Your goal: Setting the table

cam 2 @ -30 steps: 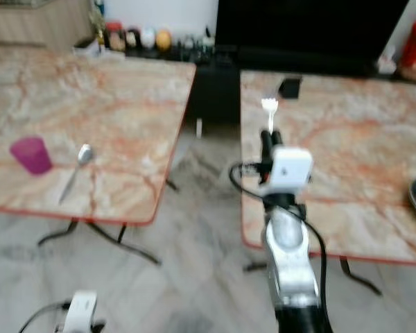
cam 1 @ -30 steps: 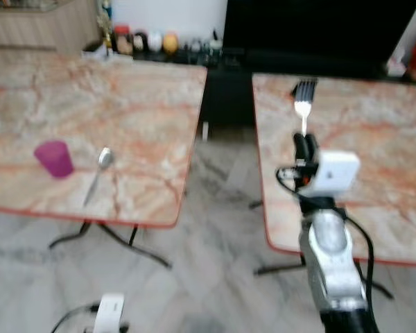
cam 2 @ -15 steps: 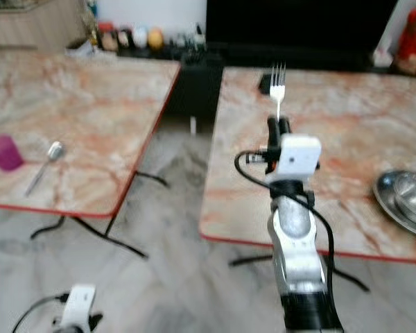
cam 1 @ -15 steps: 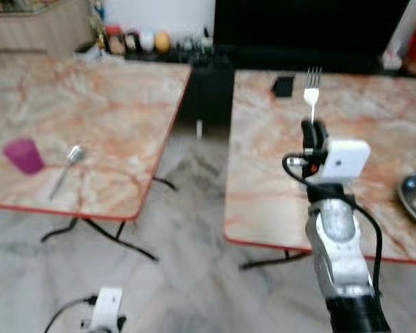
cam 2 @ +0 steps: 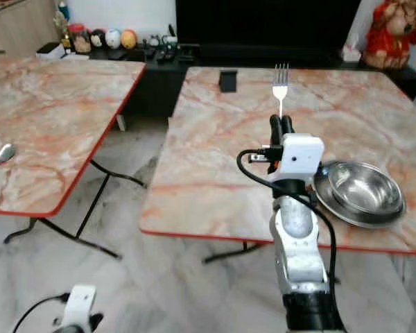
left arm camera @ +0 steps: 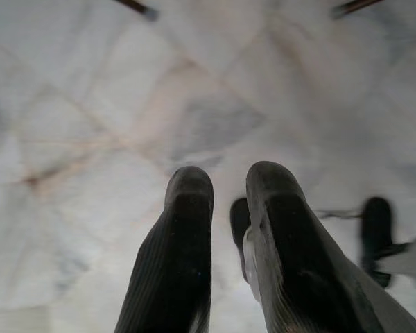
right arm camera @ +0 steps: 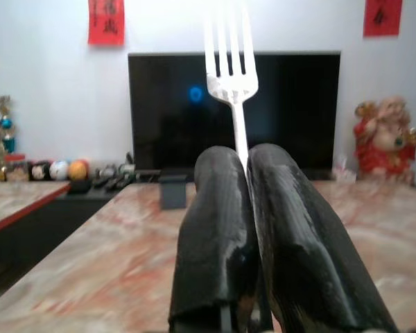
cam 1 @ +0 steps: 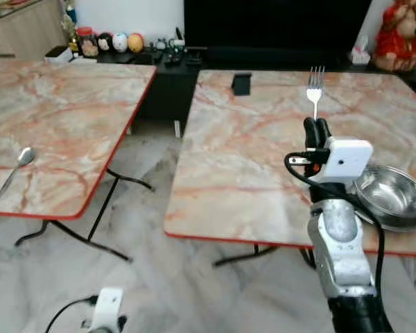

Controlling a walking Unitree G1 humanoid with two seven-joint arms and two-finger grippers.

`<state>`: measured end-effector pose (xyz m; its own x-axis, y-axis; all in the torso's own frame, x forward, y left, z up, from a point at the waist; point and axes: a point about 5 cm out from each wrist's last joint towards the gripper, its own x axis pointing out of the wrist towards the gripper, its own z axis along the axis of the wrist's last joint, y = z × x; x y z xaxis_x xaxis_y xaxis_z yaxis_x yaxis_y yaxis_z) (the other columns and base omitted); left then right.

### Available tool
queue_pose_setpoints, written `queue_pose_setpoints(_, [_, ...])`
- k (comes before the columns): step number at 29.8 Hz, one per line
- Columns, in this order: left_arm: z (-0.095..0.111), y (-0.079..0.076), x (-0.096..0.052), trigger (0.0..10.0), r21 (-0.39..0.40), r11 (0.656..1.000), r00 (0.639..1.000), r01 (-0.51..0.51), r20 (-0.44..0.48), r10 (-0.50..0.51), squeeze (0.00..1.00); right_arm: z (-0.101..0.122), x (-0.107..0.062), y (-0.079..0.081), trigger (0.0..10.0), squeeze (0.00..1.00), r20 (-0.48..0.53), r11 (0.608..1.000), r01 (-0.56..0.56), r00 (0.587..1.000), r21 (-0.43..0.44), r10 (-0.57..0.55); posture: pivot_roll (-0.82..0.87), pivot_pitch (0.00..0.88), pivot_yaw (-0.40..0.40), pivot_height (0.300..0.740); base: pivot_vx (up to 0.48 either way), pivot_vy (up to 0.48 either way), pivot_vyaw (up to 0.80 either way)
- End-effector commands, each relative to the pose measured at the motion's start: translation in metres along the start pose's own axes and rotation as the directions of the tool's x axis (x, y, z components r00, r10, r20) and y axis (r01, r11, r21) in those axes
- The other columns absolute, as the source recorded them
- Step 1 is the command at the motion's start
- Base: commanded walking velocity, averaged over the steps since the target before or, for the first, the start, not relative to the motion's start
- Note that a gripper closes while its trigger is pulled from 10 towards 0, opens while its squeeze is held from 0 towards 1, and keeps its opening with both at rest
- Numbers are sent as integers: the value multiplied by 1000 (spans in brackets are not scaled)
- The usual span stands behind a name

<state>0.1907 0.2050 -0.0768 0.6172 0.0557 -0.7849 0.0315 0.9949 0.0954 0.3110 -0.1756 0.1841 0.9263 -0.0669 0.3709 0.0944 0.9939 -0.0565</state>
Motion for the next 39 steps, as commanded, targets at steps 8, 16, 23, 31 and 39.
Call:
queue_pose_setpoints(8, [-5,8,-2,10000,11,1000,1000,-15,-19,15,0,7,6,7,10000,0,26,1000,-17,1000,9,17,-30,0,2,740,0,-283,0])
queue_pose_setpoints(16, [-6,8,-2,10000,17,1000,1000,-13,-19,13,0,7,6,4,10000,0,24,1000,-8,1000,4,8,-32,0,2,740,0,-256,0])
queue_pose_setpoints(23, [-5,8,-2,10000,17,1000,1000,-9,-17,10,0,6,7,1,10000,0,15,1000,3,1000,2,-3,-35,0,3,740,0,-258,0])
queue_pose_setpoints(31, [-3,8,-1,10000,14,1000,1000,-11,-15,11,0,4,7,-6,10000,0,2,1000,25,1000,-9,-25,-34,0,1,740,0,-162,0])
queue_pose_setpoints(39, [-3,8,-1,10000,-3,1000,1000,-13,-15,13,0,-3,6,-12,10000,0,-45,997,71,996,0,-71,-31,0,1,740,0,0,0])
